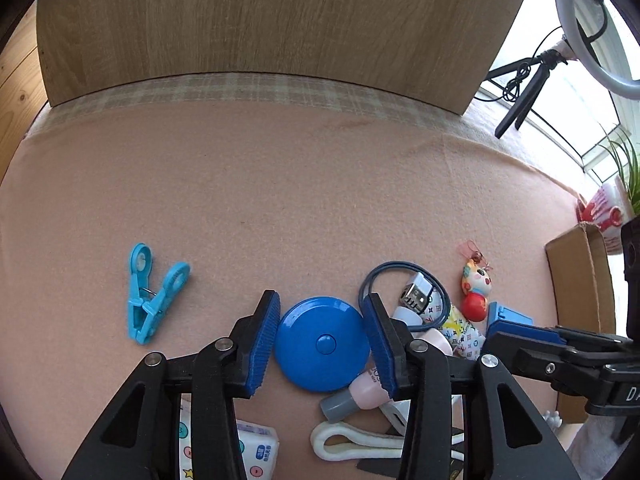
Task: Organize objects
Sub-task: 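Move both tools back over the pile toward the blue tape measure and charger, then grasp the white charger with the right gripper while the left grasps the small pink bottle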
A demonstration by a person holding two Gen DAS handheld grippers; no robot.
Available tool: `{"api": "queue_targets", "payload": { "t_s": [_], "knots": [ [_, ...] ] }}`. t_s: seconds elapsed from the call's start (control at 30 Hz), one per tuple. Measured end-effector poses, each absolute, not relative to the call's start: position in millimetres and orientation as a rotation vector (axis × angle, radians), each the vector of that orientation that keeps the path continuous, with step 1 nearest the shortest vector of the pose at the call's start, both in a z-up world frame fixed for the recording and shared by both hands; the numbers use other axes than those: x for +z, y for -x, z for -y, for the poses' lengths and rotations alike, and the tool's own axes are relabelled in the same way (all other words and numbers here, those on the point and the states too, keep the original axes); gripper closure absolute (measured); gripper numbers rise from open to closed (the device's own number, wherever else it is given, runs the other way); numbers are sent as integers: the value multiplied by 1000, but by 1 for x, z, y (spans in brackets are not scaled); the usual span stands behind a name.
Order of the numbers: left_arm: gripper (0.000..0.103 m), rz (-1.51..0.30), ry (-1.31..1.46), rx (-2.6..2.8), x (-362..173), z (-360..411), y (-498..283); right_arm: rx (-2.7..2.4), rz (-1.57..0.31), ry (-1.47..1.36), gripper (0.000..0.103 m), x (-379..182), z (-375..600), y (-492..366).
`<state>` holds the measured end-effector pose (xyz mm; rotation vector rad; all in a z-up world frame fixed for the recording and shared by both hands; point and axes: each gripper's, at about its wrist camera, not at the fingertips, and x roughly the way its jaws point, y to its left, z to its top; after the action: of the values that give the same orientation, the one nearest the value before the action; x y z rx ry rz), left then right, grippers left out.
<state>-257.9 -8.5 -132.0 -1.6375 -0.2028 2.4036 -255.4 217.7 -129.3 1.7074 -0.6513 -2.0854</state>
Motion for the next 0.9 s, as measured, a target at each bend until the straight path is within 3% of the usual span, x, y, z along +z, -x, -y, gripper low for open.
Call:
{"api": "queue_targets", "payload": {
  "t_s": [0.33, 0.67, 0.9],
  "knots": [
    [56, 173, 1609, 2382, -133, -4, 212, -2022, 574, -1743, 70, -142, -189, 245],
    [55, 170, 1574, 2403, -131, -8, 145, -2057, 385, -1725, 71, -144, -193, 195],
    [54, 73, 1586, 2449, -128, -6, 121, -2164, 221, -1691, 71, -131, -206, 169]
  ]
}}
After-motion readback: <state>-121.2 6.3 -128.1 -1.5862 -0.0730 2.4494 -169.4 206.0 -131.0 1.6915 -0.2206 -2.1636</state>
